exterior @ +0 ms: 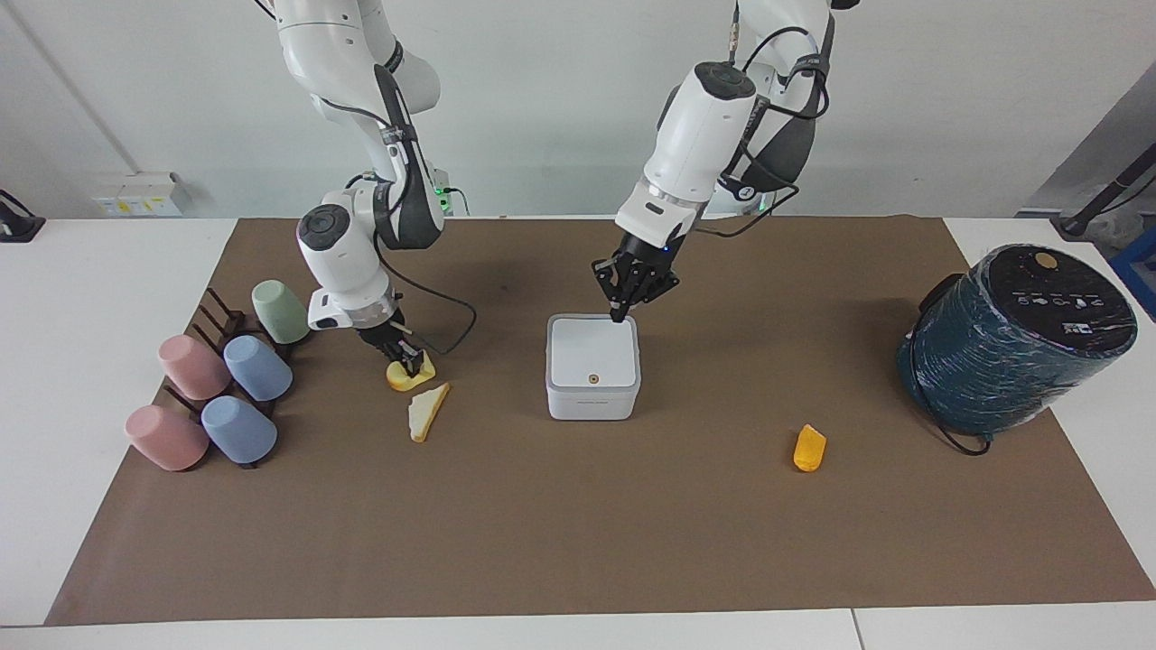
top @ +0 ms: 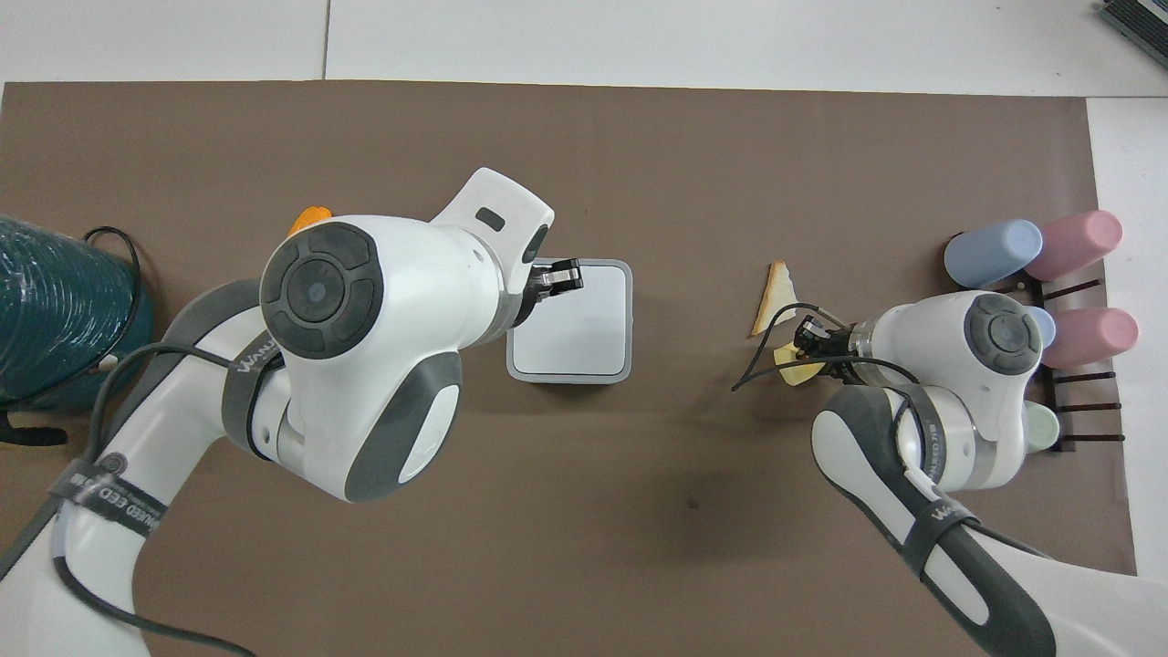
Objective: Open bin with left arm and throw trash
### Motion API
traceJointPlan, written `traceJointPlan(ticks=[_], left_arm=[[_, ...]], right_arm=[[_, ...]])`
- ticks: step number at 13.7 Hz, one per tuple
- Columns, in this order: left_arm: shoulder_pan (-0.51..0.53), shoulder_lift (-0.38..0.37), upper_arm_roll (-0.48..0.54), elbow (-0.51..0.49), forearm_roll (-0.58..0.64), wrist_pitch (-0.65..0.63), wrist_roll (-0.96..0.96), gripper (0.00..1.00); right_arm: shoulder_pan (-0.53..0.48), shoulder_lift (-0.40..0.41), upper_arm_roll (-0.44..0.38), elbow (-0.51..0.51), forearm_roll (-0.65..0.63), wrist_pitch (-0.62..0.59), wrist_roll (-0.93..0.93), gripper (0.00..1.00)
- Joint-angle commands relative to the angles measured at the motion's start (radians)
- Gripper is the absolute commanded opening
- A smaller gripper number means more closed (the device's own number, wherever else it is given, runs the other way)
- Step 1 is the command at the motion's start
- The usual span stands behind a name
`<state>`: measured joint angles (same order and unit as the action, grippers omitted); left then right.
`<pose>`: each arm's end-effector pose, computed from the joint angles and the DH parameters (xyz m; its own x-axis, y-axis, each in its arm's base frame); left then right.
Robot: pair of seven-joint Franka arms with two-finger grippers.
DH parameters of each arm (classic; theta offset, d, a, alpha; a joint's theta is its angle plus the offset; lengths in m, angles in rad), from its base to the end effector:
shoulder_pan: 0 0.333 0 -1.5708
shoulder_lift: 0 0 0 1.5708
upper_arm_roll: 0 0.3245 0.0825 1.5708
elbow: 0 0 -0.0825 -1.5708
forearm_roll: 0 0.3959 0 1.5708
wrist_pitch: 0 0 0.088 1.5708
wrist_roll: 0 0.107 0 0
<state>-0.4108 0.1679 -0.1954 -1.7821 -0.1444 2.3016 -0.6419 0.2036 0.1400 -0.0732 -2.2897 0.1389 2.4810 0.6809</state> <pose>0.5390 -0.3685 0.5013 0.9739 0.1489 0.1711 0.0846 -0.9384 0.3350 0.5369 0.0699 0.2948 0.7921 -0.6102 -0.0135 -0.6087 -0.7880 -0.0925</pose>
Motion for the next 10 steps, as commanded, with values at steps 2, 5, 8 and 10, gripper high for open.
traceJointPlan(ticks=[2,5,8,10], left_arm=[[-0.013,0.027,0.016,-0.007,-0.030,0.076,-0.015,0.00],[-0.016,0.051,0.014,-0.007,-0.034,0.093,-0.016,0.00],[-0.042,0.108,0.017,-0.007,-0.034,0.166,-0.047,0.00],[-0.042,0.122,0.016,-0.007,-0.034,0.179,-0.048,0.00]], right_arm=[[-0.007,-0.023,0.003,0.025,0.021,-0.057,-0.014,0.00],[-0.007,-0.036,0.003,0.082,0.019,-0.125,-0.015,0.00],[-0.007,-0.054,0.003,0.128,0.004,-0.164,-0.021,0.00],[-0.009,-0.075,0.001,0.156,0.004,-0.195,-0.052,0.00]])
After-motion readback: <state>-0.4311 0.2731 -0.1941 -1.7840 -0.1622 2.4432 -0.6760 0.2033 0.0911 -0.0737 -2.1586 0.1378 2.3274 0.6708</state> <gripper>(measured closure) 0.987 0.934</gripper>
